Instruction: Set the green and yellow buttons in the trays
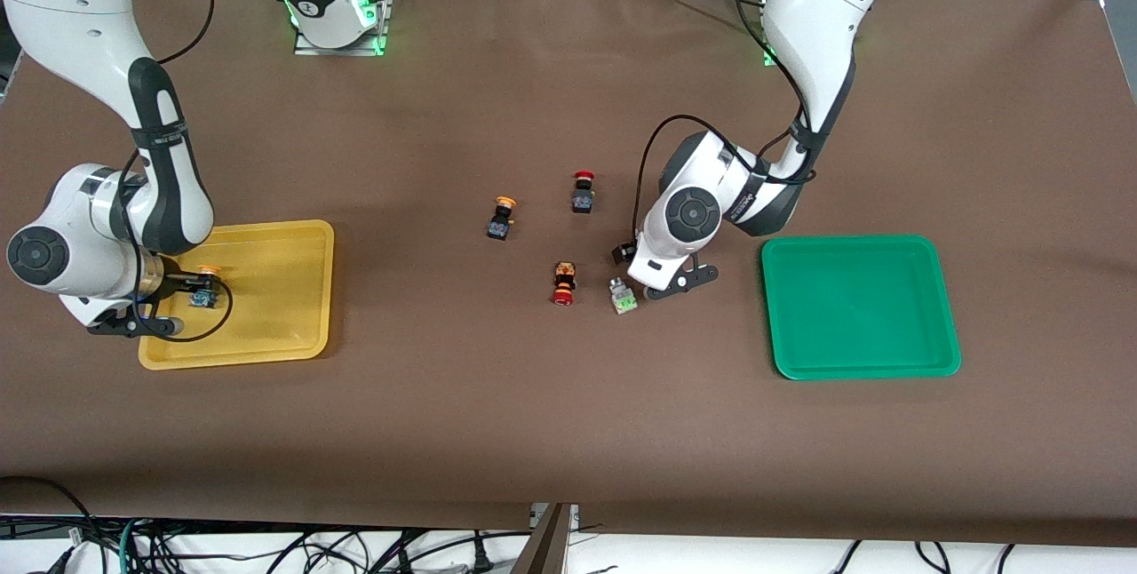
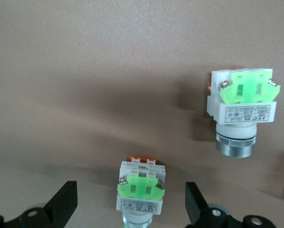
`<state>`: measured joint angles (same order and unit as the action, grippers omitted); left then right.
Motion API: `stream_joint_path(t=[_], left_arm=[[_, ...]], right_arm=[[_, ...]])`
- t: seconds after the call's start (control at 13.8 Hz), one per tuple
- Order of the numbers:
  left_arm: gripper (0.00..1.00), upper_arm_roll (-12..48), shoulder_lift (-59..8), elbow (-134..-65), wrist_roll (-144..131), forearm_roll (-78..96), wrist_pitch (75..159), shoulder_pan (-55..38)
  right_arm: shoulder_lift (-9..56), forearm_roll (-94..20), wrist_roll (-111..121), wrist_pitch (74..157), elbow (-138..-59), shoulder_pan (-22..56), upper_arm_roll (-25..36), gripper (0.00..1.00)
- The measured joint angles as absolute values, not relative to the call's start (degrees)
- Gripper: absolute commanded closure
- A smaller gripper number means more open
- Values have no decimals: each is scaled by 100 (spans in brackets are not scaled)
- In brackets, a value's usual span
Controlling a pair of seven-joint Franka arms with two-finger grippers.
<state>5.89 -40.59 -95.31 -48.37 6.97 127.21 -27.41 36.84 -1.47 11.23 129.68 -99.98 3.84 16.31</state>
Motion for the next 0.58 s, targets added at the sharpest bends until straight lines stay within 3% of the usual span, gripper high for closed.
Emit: stream_joint_path(t=[0.07,0.15,0.22,0.29,0.58], left_arm=[[5,590,-4072,-9531,-4839,697,12725,-2744],[62,591,-4095,-9531,-4840,696,12733,-2748],[90,592,-4121,-9531,-4838,688,12746,-2751],[100,592,-4144,-9531,-4827,635,12756,-2752],[100,604,-4178,-9521,-4820,313,12758,-2757]], right_arm=[[3668,-147,1123,12888,-9921,407,1611,0],[3635,-165,1123,12659,-9779,436,1573,0],[3597,-215,1119,12331,-9572,473,1502,0],[3546,-264,1038,11968,-9349,530,1409,0],[3395,-303,-372,11202,-9025,1249,1224,0]])
